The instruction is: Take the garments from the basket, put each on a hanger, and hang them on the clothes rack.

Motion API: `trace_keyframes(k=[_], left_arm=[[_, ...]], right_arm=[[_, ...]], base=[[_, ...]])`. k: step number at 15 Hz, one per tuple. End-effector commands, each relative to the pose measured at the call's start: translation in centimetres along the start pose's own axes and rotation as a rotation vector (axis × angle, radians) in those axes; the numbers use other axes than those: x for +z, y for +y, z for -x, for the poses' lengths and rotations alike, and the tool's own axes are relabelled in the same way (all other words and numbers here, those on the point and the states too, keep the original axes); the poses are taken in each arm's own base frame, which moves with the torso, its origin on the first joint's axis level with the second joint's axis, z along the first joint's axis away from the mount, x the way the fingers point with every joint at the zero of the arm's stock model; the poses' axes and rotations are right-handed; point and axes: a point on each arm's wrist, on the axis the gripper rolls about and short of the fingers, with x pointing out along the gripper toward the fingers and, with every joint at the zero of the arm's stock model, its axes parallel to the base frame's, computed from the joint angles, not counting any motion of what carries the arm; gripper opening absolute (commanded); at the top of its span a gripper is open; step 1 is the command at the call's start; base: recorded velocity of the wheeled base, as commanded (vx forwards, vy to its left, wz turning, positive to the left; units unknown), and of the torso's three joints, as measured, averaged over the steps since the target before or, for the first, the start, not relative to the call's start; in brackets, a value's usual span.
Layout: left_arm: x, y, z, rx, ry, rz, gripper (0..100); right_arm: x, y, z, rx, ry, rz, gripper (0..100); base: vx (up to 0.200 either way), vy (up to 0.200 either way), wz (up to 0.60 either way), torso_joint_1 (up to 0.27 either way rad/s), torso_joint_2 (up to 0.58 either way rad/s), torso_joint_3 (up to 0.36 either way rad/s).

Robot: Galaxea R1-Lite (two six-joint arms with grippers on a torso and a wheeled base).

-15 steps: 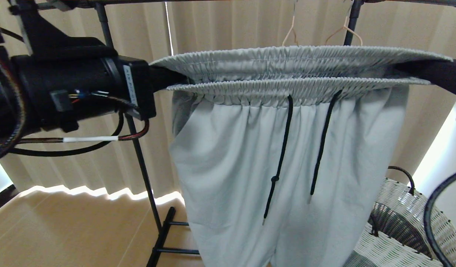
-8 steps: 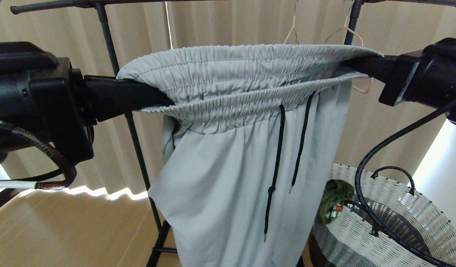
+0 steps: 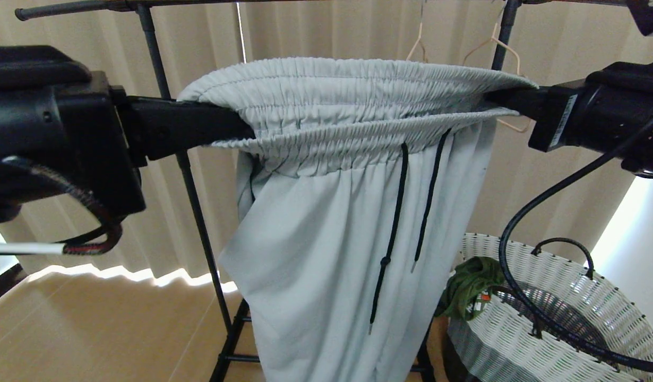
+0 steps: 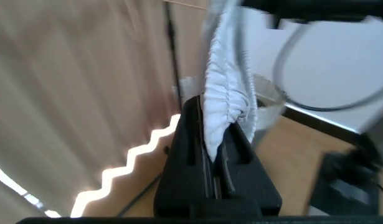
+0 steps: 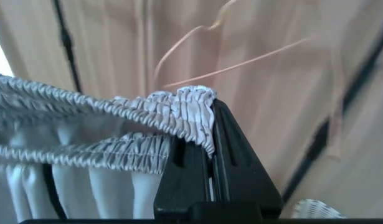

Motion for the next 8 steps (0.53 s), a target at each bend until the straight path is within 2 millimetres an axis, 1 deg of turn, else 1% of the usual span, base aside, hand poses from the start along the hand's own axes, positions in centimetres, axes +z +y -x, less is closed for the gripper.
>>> trace_keyframes(k=[1, 2, 3, 4, 6, 8], left_arm=[[0.1, 2.4, -2.4, 0.078, 0.025, 0.011, 0], [0.0, 2.8, -2.7, 0.093, 0.031, 0.015, 0], [-0.3, 3.9, -3.7, 0.141, 0.051, 0.025, 0], [-0.6, 4.1, -4.1, 0.168, 0.064, 0.03, 0], [-1.0, 4.3, -4.2, 0.23, 0.08, 0.031, 0], [-1.3, 4.3, -4.0, 0.278, 0.093, 0.027, 0]], right_arm=[[0.6, -0.5, 1.0, -0.019, -0.024, -0.003, 0], [0.6, -0.6, 1.1, -0.019, -0.026, -0.003, 0], [0.3, -0.6, 1.5, -0.019, -0.016, -0.002, 0], [0.0, -0.6, 2.0, -0.018, -0.007, 0.0, 0], [-0.6, -0.7, 3.0, -0.015, 0.019, 0.002, 0], [-0.8, -0.7, 3.2, -0.009, 0.026, 0.001, 0]], base=[[0.0, 0.0, 0.0, 0.0, 0.0, 0.0], [0.0, 0.0, 0.0, 0.0, 0.0, 0.0], [0.0, 0.0, 0.0, 0.0, 0.0, 0.0], [0.0, 0.0, 0.0, 0.0, 0.0, 0.0], [0.0, 0.0, 0.0, 0.0, 0.0, 0.0], [0.0, 0.0, 0.0, 0.0, 0.0, 0.0]])
